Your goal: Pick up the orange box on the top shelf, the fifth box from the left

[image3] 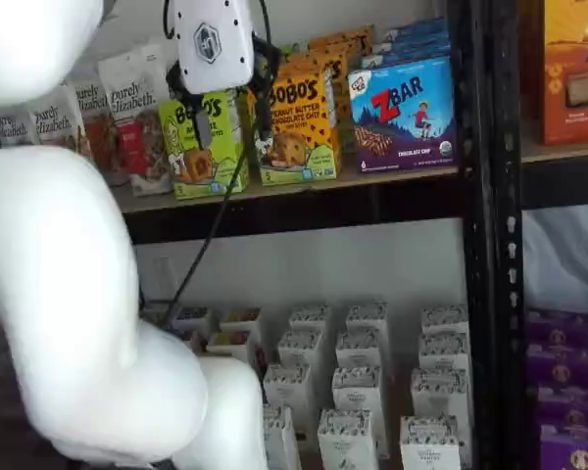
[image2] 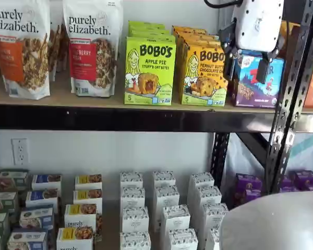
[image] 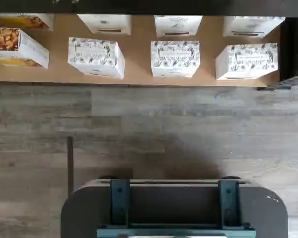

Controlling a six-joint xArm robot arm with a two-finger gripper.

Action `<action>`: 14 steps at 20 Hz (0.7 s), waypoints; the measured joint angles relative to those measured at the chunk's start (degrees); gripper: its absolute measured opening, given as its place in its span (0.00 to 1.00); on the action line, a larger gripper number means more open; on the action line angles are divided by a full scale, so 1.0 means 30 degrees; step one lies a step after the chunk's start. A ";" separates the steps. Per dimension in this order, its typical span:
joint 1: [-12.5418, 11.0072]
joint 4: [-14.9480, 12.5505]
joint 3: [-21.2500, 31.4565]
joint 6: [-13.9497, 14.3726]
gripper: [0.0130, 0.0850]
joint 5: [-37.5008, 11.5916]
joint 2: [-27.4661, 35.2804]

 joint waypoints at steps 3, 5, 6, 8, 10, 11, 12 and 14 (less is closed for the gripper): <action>-0.0669 0.0882 0.1045 -0.0424 1.00 -0.1848 -0.1064; -0.0735 0.0993 0.1114 -0.0481 1.00 -0.2042 -0.1122; -0.0707 0.0956 0.1096 -0.0470 1.00 -0.2034 -0.1114; -0.0560 0.0746 0.1094 -0.0393 1.00 -0.2083 -0.1094; -0.0375 0.0439 0.1146 -0.0305 1.00 -0.2335 -0.1084; -0.0305 0.0295 0.1152 -0.0276 1.00 -0.2487 -0.1035; -0.0167 0.0015 0.1143 -0.0213 1.00 -0.2731 -0.0919; -0.0072 -0.0320 0.1164 -0.0195 1.00 -0.3428 -0.0671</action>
